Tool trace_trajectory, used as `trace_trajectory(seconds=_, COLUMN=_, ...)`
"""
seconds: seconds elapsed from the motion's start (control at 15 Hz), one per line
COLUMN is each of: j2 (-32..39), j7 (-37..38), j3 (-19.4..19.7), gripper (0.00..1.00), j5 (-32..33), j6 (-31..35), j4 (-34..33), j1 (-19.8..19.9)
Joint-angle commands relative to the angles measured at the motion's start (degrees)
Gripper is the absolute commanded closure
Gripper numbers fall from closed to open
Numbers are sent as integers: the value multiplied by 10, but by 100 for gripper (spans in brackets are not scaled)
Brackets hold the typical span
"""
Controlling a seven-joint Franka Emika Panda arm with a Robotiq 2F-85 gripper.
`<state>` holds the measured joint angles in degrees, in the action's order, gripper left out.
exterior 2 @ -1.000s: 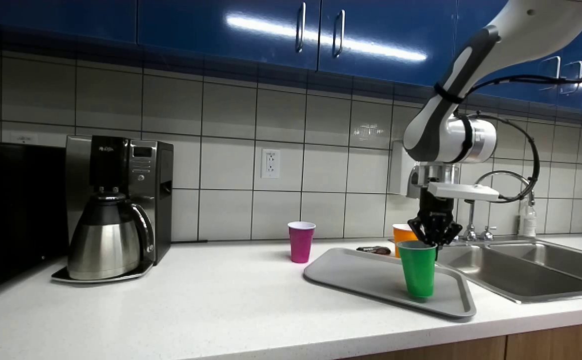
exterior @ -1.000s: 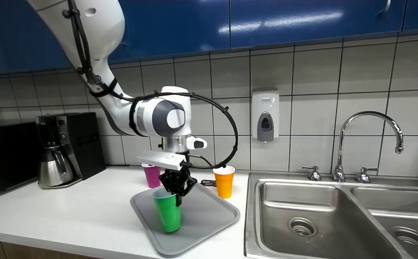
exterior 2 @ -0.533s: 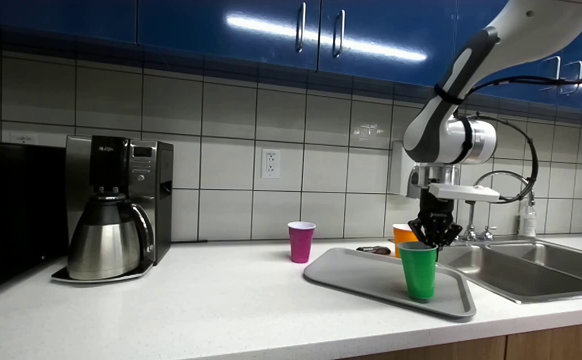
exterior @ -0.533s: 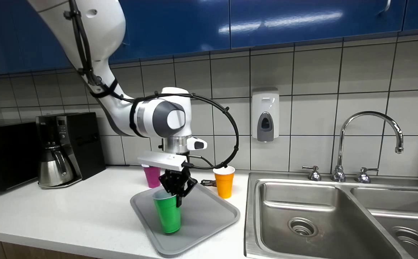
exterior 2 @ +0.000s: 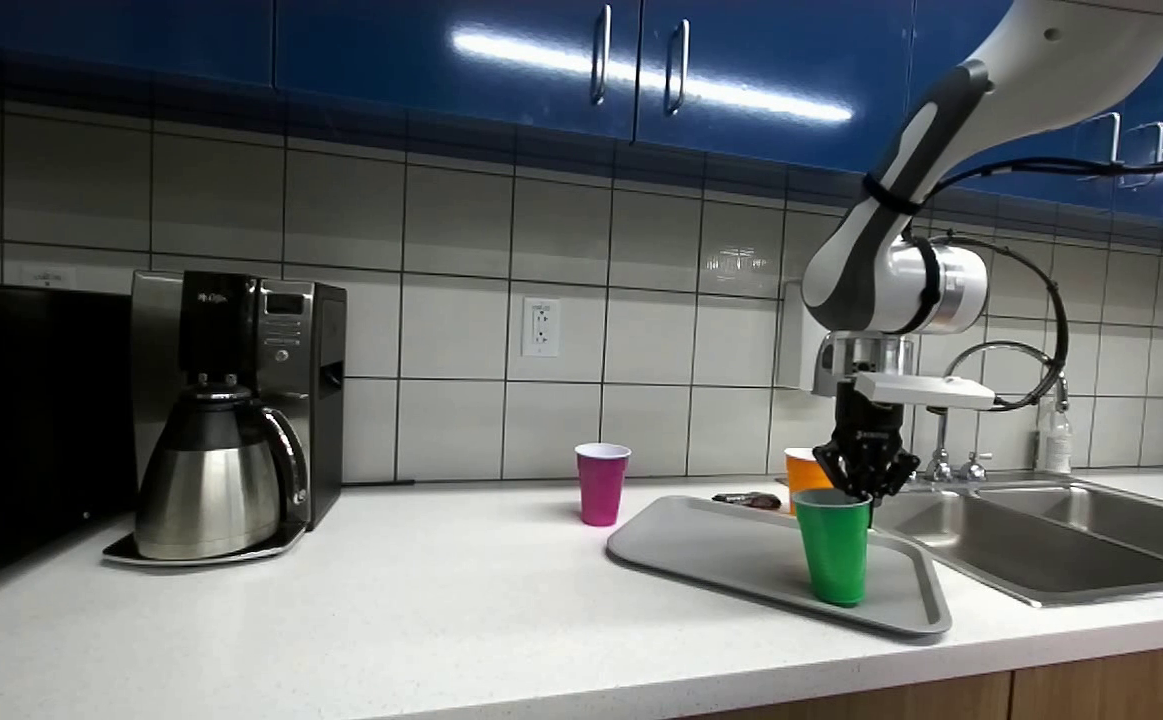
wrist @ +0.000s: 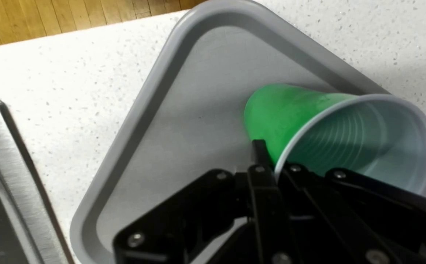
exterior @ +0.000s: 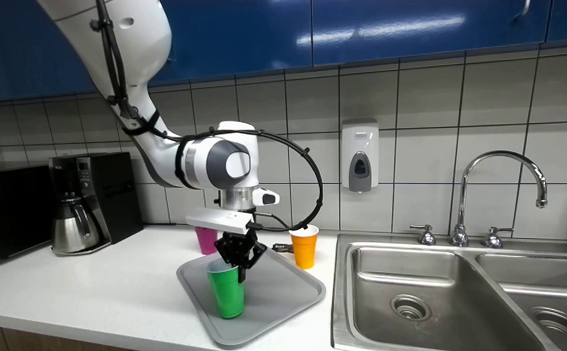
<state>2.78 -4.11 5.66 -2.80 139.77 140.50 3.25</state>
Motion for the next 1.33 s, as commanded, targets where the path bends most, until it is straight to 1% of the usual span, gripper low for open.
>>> trace_trajectory(seconds=0.0, j2=8, j7=-8, j3=-7, gripper=72, j5=5, j6=10, j4=-4, j1=4)
trace_trajectory(seconds=0.07, j2=8, j7=-8, j3=-7, gripper=70, j5=4, j6=10, j4=-4, j1=3)
trace_trajectory(seconds=0.13, j2=9, j7=-6, j3=-7, gripper=64, j5=5, j6=9, j4=-4, j1=3)
trace_trajectory(seconds=0.67, j2=2, j7=-4, j3=-12, gripper=4, j5=6, j6=2, j4=-2, j1=1)
trace_trajectory(seconds=0.73, j2=1, j7=-5, j3=-12, gripper=1, j5=6, j6=0, j4=-2, j1=1)
trace_trajectory(seconds=0.8, j2=-1, j7=-3, j3=-12, gripper=0, j5=7, j6=-1, j4=-1, j1=1)
trace_trajectory(seconds=1.27, j2=-23, j7=0, j3=-10, gripper=0, j5=8, j6=-25, j4=-3, j1=2)
